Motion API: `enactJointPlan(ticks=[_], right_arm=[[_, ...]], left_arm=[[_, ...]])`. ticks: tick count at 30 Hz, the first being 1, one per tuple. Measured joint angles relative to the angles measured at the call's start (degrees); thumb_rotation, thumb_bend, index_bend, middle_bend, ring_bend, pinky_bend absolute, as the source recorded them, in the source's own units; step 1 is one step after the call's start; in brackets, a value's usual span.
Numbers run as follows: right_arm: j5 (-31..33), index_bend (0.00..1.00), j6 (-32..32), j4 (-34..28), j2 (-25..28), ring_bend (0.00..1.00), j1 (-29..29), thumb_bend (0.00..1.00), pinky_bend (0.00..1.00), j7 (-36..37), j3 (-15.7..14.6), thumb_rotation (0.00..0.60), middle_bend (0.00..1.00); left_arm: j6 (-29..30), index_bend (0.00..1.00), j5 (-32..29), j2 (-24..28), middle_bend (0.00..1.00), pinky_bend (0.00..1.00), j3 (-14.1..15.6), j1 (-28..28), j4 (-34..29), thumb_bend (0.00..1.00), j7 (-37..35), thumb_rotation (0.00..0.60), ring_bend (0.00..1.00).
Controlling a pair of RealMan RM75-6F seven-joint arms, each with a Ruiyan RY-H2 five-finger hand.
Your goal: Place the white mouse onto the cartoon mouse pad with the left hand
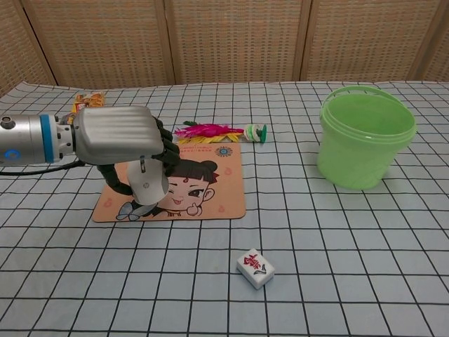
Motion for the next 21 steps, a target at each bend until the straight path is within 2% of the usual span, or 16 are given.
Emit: enactJointPlan(ticks=[12,21], right_arm=[[1.84,0.13,-0.23,0.93,0.03,0.00,-0.28,0.08,0.00,0.54,1.22,0.600,0.00],[1.81,0.13,0.26,0.98,0.34,0.00,-0.69,0.08,0.00,1.85,1.54,0.600,0.00]], left_arm=[[4.68,0.72,3.44,-10.43,0.48,0.43,2.80,-6.57,22.92,0.50,-13.61,0.600,0.40],[9.02,0.70,5.34,-14.78,0.47,0.43,7.12,-8.76,31.21,0.50,-17.24,0.600,0.40]])
